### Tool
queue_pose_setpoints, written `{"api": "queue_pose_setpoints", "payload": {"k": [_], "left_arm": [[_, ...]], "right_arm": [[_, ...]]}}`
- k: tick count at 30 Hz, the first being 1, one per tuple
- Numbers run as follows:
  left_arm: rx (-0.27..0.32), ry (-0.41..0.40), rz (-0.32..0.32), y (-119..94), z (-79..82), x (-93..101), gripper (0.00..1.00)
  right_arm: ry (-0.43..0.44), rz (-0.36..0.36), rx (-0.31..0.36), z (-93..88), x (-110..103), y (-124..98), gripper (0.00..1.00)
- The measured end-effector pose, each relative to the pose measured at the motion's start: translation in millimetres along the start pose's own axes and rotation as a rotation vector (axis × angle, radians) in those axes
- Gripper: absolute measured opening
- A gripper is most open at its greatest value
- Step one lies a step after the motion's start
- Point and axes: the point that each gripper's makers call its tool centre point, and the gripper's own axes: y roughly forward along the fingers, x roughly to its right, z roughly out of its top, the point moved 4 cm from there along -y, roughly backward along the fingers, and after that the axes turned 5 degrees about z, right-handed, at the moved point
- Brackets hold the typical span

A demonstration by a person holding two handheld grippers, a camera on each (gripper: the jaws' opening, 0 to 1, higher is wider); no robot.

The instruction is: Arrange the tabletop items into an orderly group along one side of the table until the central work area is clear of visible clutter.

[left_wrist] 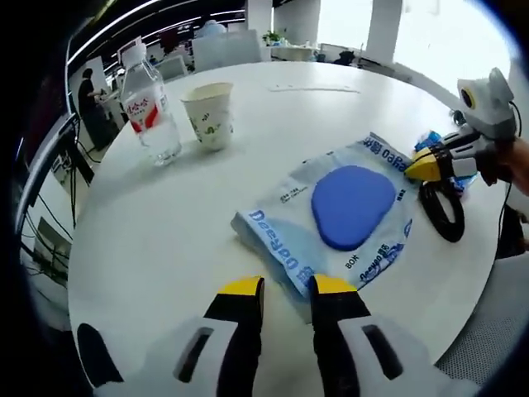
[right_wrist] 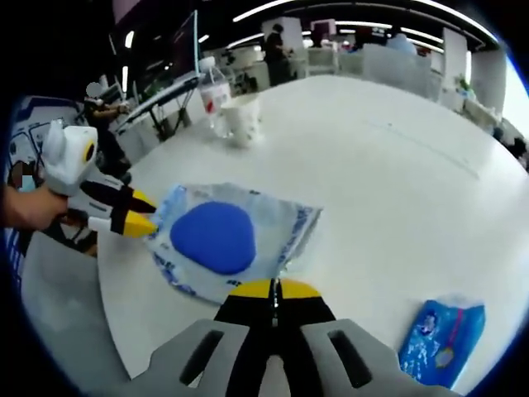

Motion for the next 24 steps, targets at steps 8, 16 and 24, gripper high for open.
{"api": "queue_pose_setpoints", "payload": {"k": [8,16,24], "left_arm": [[-0.021,-0.033,-0.009,-1.1,-2.2,8.7,0.14],[-0.022,-0.076,-0.035,-0.8,1.6,9.2,0.02],[-0.018,-0.061,-0.048,-1.7,7.5,9.1,0.00]], "right_arm": [[0.007,-0.001,-0.003,-2.8,-1.2,-1.8,0.00],[0.011,0.002,0.004,-2.0,-2.7,-6.1,0.00],[0.019,0.003,0.025,2.5,-3.5,-10.9,0.00]]}}
